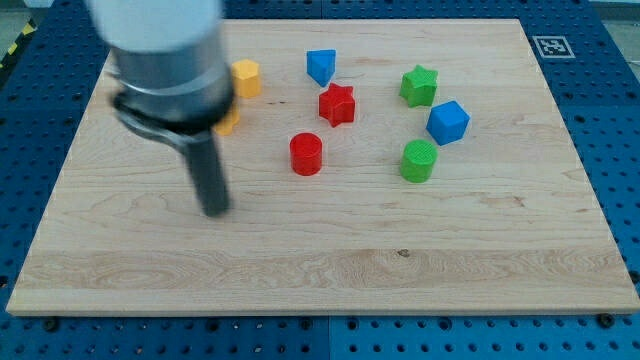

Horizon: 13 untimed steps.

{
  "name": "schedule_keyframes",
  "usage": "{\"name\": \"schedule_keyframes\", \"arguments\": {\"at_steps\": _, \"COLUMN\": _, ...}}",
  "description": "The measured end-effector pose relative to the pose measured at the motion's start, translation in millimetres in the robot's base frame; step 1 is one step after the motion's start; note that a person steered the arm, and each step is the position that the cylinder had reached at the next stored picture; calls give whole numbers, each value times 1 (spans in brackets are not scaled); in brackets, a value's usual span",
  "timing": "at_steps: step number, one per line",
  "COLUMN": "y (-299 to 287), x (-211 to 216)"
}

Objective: Push the yellow heart right a bit

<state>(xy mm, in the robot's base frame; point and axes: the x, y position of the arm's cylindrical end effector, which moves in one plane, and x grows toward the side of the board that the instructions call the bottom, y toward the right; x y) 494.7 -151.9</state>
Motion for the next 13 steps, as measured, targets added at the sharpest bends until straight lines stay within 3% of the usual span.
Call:
{"name": "schedule_keyframes", "arguments": {"at_steps": 1, "y": -67, "x": -75}}
{"name": "schedule_keyframes", "arguments": {"at_steps": 2, "y": -76, "x": -114}}
{"name": "schedule_keyframes", "arguments": {"at_steps": 3, "y": -74, "x": -115}}
{"name": "schedule_keyframes", "arguments": {"at_steps": 5, "y": 22, "x": -116}}
{"name": "schedule_keyframes", "arguments": {"at_steps": 9, "y": -4, "x": -117}}
{"name": "schedule_keyframes", "arguments": {"at_steps": 13, "y": 45, "x": -89}}
